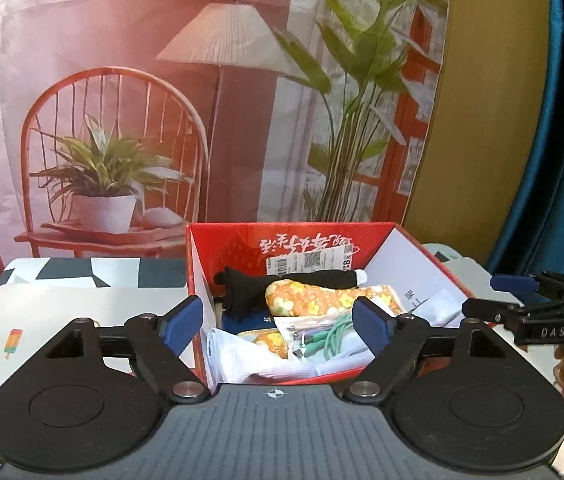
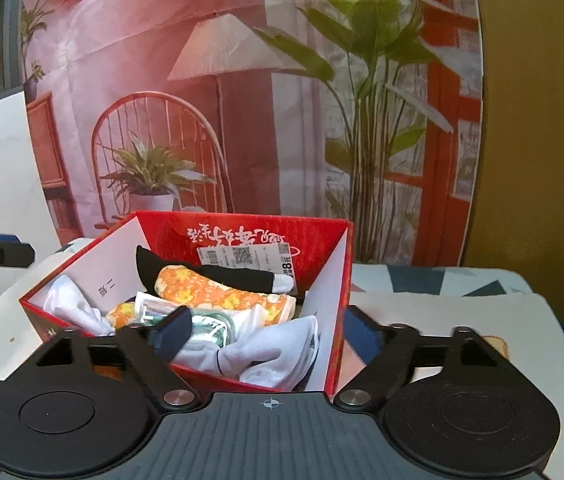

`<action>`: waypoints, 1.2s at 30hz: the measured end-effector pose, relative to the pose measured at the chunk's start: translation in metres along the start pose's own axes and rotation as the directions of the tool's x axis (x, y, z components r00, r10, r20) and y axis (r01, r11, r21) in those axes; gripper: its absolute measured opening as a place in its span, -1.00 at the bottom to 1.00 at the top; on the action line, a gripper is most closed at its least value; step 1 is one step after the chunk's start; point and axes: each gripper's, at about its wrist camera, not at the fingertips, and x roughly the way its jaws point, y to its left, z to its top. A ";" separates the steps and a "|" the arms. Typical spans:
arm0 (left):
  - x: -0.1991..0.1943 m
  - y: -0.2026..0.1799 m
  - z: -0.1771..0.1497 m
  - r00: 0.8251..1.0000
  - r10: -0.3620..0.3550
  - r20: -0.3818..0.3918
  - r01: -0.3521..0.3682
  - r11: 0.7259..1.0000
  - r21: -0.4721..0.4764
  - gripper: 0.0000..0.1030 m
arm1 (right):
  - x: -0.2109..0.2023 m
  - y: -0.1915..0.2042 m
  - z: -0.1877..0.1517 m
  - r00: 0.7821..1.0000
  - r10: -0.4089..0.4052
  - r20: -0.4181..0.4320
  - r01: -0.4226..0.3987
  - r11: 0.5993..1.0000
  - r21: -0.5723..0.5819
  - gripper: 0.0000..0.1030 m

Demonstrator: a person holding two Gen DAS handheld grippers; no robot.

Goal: Organize soft objects
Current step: 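Open both tools to drop the white cloth into the red box, then move both tools down to the black strap in front of the box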

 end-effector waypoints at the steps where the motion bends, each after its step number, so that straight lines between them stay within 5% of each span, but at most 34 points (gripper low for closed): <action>1: -0.003 -0.002 -0.001 1.000 -0.004 0.003 0.004 1.000 -0.002 0.63 | -0.003 0.002 -0.001 1.000 -0.003 0.007 0.003 1.000 -0.006 0.74; 9: -0.024 -0.021 -0.024 1.000 0.001 -0.004 -0.001 1.000 0.006 0.76 | -0.028 0.014 -0.020 0.999 0.005 0.042 -0.004 1.000 -0.029 0.99; 29: 0.006 -0.041 -0.089 0.990 -0.016 -0.139 0.020 0.999 0.026 0.75 | -0.021 0.002 -0.080 0.998 -0.015 -0.068 0.018 0.998 0.057 0.99; 33: 0.017 -0.038 -0.099 0.985 -0.037 -0.168 0.038 0.999 0.003 0.64 | -0.014 0.000 -0.096 0.995 -0.013 -0.101 0.019 0.998 0.065 0.99; 36: 0.028 -0.033 -0.108 0.977 -0.063 -0.204 0.059 0.998 -0.028 0.34 | -0.007 -0.003 -0.111 0.991 0.000 -0.136 0.011 0.997 0.079 0.88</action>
